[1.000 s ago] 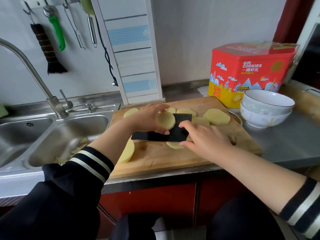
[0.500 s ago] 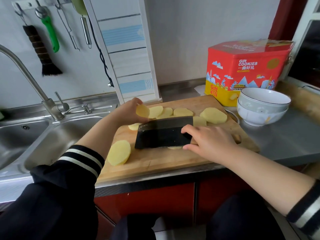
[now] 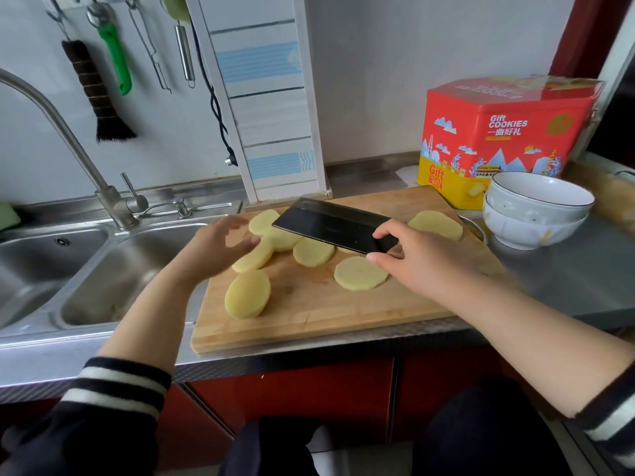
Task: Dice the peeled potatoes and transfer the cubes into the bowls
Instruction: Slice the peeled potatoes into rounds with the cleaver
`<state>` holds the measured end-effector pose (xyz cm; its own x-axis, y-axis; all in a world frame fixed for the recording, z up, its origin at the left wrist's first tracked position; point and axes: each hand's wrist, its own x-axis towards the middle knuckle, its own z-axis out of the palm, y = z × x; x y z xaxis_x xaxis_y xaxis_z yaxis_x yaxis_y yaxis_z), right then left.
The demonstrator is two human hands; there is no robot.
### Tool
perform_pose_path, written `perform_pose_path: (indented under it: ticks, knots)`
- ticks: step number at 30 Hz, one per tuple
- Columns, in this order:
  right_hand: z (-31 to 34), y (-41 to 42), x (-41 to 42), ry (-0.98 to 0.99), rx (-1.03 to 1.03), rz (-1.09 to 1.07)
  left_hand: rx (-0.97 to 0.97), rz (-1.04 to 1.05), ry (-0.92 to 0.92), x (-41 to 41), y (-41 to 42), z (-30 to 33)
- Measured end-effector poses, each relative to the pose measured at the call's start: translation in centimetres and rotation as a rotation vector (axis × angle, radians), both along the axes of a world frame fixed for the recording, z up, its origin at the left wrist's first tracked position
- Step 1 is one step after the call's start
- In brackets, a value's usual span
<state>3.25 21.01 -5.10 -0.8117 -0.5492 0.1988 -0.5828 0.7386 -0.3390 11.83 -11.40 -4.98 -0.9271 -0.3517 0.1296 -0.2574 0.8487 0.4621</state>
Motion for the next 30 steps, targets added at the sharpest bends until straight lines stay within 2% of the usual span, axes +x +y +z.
perform_pose_path:
  ticks: [2, 5, 7, 11, 14, 17, 21, 24, 30]
  knots:
    - [0.3, -0.5, 0.3, -0.036, -0.009, 0.008, 0.068, -0.064, -0.025, 2.6, 0.2, 0.0]
    - [0.6, -1.5, 0.9, -0.112, -0.013, 0.024, 0.101, -0.121, -0.252, 5.6, 0.7, -1.5]
    - [0.7, -2.3, 1.4, -0.154, -0.034, 0.027, 0.083, -0.149, -0.322, 6.2, 1.4, -2.7]
    - [0.6, -3.9, 2.5, -0.280, -0.159, 0.086, 0.100, -0.080, -0.104, 6.4, 2.7, -4.7]
    - [0.8, -4.7, 3.1, -0.432, -0.271, 0.134, 0.107, -0.076, -0.046, 6.4, 3.6, -4.8]
    - [1.2, -5.1, 3.4, -0.484, -0.224, 0.136, 0.120, -0.081, 0.022, 6.1, 4.8, -4.5]
    - [1.0, -4.9, 3.9, -0.509, -0.120, 0.126, 0.097, -0.091, 0.326, 5.3, 7.1, -5.2]
    - [1.0, -4.7, 4.3, -0.556, -0.146, 0.128, 0.061, -0.095, 0.491, 4.6, 8.3, -5.9]
    - [2.3, -4.5, 4.5, -0.654, -0.181, 0.116, -0.178, -0.195, 0.661, 2.8, 8.3, -7.3]
